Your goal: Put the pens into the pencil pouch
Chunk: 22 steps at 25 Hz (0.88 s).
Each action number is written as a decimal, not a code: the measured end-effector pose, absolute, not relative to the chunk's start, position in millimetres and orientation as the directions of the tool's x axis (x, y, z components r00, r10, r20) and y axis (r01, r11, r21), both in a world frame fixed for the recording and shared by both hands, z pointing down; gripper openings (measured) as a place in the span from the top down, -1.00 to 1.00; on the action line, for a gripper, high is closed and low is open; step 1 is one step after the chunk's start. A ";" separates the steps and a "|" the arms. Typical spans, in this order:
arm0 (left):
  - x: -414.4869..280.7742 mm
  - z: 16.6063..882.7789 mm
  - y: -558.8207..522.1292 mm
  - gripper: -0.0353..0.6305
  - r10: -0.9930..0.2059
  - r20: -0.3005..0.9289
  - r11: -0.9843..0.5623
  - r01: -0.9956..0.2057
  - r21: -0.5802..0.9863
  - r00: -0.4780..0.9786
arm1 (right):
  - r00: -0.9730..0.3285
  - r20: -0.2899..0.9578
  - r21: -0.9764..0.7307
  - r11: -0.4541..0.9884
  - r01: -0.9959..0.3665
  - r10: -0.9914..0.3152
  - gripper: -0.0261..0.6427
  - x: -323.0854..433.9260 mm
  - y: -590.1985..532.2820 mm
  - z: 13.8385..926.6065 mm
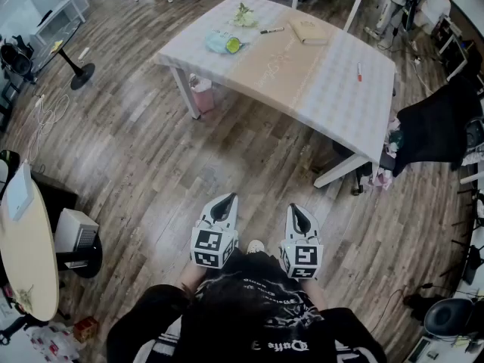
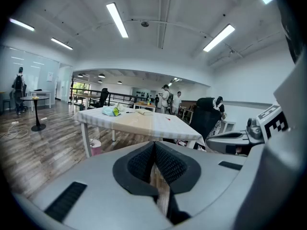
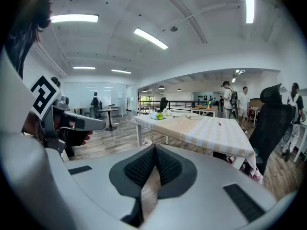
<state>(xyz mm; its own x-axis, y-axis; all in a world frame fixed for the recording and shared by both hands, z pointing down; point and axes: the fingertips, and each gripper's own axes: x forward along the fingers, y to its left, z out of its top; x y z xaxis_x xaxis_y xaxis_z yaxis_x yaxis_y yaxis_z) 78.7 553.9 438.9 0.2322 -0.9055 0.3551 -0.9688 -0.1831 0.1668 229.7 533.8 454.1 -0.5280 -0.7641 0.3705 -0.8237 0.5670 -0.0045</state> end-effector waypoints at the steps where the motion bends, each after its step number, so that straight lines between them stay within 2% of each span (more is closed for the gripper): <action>1: 74.1 438.7 556.6 0.83 -0.905 0.356 -0.182 -0.968 0.172 0.233 | -0.527 0.371 -0.005 0.566 -0.824 -0.764 0.90 225.5 536.5 453.7; 22: 24.6 445.9 562.2 0.83 -0.872 0.341 -0.299 -0.933 0.199 0.352 | -0.445 0.327 -0.020 0.465 -0.885 -0.834 0.89 183.9 549.4 449.4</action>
<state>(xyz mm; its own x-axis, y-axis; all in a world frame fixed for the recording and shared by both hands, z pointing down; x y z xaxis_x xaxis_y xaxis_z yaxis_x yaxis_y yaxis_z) 24.6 562.2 445.9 0.3519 -0.8717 0.3410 -0.9333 -0.2989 0.1990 183.9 549.4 449.4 -0.4453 -0.8336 0.3268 -0.8851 0.4649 -0.0201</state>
